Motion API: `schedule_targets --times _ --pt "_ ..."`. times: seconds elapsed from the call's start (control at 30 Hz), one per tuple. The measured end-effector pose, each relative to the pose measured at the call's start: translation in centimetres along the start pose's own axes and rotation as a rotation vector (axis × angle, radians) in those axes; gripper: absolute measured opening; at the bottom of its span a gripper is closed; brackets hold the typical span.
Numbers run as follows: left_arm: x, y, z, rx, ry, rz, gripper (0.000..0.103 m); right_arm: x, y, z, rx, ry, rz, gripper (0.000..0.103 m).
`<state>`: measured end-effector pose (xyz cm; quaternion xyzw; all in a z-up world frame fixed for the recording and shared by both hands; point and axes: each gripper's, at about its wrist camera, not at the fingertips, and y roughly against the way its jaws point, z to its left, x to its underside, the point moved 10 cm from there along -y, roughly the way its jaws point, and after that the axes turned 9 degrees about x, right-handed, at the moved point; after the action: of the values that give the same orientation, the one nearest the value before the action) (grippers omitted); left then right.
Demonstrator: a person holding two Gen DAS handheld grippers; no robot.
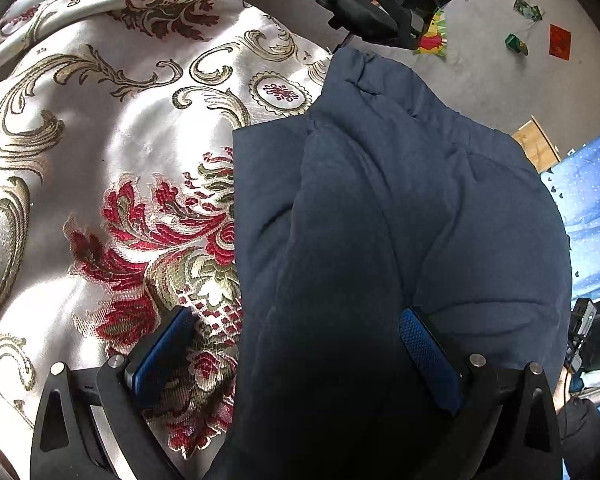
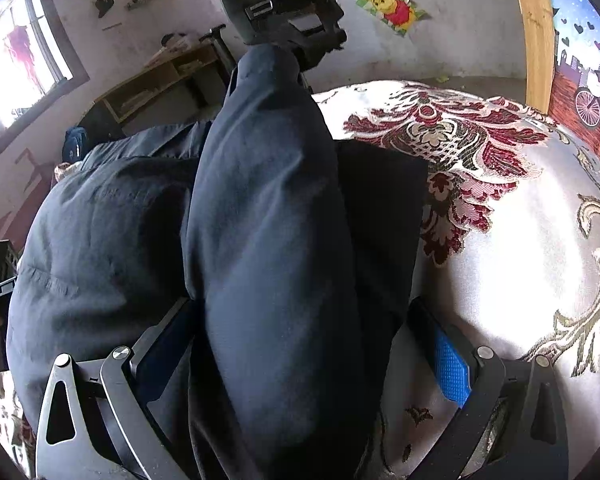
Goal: Fold large clothes
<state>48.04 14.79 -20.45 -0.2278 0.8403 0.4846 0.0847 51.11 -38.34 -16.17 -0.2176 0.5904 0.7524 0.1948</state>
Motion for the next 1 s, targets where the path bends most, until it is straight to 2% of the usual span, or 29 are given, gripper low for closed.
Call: schedule_targets --times 0.03,0.13,0.17,0.2,0.37,0.5,0.57,0.67,0.8,0.87,1.0 --pt "0.0 0.0 -0.1 0.004 0.004 0.0 0.101 -0.1 -0.1 0.0 0.003 -0.001 0.013 0.102" --pt "0.2 0.2 -0.6 0.057 0.04 0.007 0.082 -0.5 -0.2 0.2 0.024 -0.017 0.063 0.102" --pt "0.2 0.2 -0.9 0.077 0.052 0.009 0.071 -0.4 -0.2 0.3 0.027 -0.021 0.072 0.101" --pt "0.3 0.3 -1.1 0.083 0.063 0.008 0.068 -0.4 -0.1 0.4 0.026 -0.027 0.084 0.099" --pt "0.6 0.8 -2.2 0.052 0.017 -0.017 0.049 0.1 0.7 1.5 -0.034 -0.101 0.113 0.059" --pt "0.6 1.5 -3.1 -0.012 -0.007 -0.041 0.035 0.3 1.4 2.4 -0.005 -0.104 0.115 0.043" --pt "0.5 2.0 -3.8 -0.066 -0.032 -0.059 0.03 0.4 2.0 2.8 0.019 -0.082 0.109 0.032" --pt "0.2 3.0 -4.8 -0.126 -0.047 -0.098 0.023 0.3 3.2 3.3 0.047 -0.059 0.087 0.021" --pt "-0.1 5.4 -6.7 -0.167 -0.068 -0.174 0.016 -0.7 5.5 3.7 0.079 -0.049 0.052 0.014" --pt "-0.6 6.6 -8.1 -0.169 -0.079 -0.208 0.015 -1.7 7.1 3.6 0.089 -0.025 0.017 0.012" --pt "-2.4 8.3 -11.9 -0.097 -0.113 -0.259 0.014 -5.1 10.5 3.6 0.129 0.008 -0.087 0.011"
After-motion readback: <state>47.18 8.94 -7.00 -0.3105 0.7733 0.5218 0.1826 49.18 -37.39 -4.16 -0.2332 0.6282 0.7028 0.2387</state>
